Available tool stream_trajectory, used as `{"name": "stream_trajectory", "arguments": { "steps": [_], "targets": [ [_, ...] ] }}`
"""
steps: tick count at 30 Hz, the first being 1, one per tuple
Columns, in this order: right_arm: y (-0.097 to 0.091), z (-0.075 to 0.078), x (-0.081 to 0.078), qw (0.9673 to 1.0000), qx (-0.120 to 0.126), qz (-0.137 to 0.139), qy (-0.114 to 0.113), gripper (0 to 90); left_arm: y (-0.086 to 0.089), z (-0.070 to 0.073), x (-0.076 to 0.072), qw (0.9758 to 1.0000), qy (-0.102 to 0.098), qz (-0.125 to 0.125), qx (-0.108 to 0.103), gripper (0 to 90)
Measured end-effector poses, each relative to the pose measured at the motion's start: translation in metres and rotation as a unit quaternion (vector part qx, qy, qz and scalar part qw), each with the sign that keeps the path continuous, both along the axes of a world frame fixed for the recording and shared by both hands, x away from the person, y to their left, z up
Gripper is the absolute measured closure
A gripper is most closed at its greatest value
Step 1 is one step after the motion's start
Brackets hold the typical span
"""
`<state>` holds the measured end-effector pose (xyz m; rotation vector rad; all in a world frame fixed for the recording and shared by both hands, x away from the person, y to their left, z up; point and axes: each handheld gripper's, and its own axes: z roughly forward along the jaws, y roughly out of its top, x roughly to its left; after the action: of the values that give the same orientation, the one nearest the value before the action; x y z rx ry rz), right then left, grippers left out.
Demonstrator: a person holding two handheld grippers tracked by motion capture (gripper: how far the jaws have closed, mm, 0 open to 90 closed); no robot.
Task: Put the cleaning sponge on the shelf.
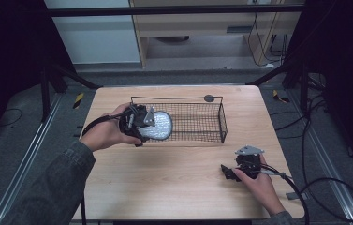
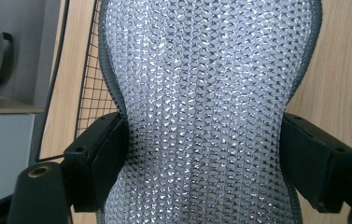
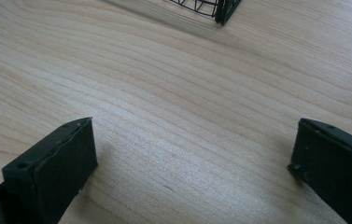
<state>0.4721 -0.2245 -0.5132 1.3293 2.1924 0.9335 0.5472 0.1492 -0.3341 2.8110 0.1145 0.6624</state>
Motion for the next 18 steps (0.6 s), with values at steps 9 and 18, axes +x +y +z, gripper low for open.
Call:
{"name": "stream_trajectory", "arguments": {
  "steps": [9,18],
  "targets": [
    [0.000,0.000,0.000,1.0000,0.001,0.000,0.001,0.4,0.001,0.001,0.019,1.0000,-0.001,0.001,-0.006,18.3],
    [0.000,0.000,0.000,1.0000,0.000,0.001,0.001,0.4,0.002,0.003,0.044,0.9999,0.002,0.005,-0.014,18.3]
  ]
}}
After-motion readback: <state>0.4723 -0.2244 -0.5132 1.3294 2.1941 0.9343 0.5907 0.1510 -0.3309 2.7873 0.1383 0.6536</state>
